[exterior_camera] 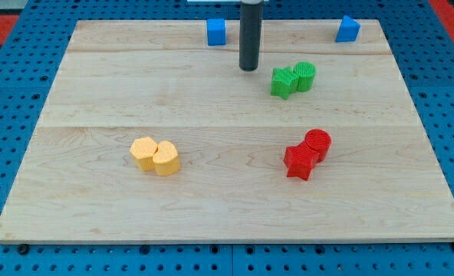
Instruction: Slide blue triangle closer to green star
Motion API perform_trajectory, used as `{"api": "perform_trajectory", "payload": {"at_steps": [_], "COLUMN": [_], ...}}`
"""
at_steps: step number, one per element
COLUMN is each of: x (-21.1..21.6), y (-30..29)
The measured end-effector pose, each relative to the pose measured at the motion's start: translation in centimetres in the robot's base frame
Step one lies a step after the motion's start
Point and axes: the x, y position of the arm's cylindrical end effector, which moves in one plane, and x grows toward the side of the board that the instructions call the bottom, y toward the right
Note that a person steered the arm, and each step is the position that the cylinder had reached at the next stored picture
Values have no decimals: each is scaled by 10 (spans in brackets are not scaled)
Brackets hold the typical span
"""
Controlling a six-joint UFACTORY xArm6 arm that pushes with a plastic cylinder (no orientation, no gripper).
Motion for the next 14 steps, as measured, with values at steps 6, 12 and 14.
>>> {"api": "perform_trajectory", "payload": {"at_steps": [6,12,14], "x": [-107,-50,-52], "y": [246,185,136]}}
